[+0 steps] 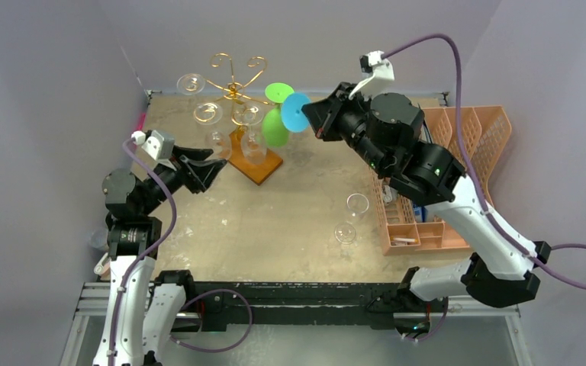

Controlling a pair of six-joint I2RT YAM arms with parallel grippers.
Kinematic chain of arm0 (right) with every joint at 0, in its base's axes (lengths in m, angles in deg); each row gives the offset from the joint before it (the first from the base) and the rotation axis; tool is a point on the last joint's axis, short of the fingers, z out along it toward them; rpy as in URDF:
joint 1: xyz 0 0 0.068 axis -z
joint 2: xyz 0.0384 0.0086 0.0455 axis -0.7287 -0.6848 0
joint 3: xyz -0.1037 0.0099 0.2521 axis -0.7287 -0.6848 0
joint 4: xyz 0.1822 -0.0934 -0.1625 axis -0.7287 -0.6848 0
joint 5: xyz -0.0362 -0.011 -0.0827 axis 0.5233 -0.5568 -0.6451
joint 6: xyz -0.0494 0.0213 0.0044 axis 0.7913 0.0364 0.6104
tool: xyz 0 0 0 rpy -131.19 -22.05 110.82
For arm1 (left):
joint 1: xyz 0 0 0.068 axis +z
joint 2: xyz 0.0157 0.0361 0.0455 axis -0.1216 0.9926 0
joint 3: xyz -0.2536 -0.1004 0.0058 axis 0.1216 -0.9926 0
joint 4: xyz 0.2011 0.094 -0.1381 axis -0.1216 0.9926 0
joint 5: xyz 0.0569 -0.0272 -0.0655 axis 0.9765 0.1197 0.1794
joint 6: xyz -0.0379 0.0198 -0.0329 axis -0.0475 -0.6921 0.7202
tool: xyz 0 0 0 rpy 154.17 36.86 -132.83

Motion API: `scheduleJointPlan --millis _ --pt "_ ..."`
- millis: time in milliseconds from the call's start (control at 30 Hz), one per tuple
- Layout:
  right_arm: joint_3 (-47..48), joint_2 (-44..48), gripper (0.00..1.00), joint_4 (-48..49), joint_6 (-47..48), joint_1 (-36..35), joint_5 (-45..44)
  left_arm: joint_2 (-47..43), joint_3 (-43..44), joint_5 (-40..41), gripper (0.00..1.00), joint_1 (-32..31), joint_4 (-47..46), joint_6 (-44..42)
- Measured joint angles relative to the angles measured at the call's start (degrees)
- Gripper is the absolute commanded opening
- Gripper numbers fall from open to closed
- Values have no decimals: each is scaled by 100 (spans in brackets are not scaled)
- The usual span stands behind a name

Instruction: Place the wine glass upside down on the wine glass rack

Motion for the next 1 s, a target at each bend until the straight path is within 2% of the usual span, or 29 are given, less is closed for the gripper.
scheduleJointPlan --millis 233,500,767,1000 --pt "496 -734 0 1156 1456 35 -599 0 11 586 47 0 343 -52" --pt "1228 -2205 0 2354 2618 308 -391 0 13 798 47 0 433 -48" --pt "1836 -3211 0 2774 2728 780 546 -4 13 844 47 0 433 -46" --pt "2393 -3689 0 3025 2188 1202 1475 -24 13 855 47 0 435 -46"
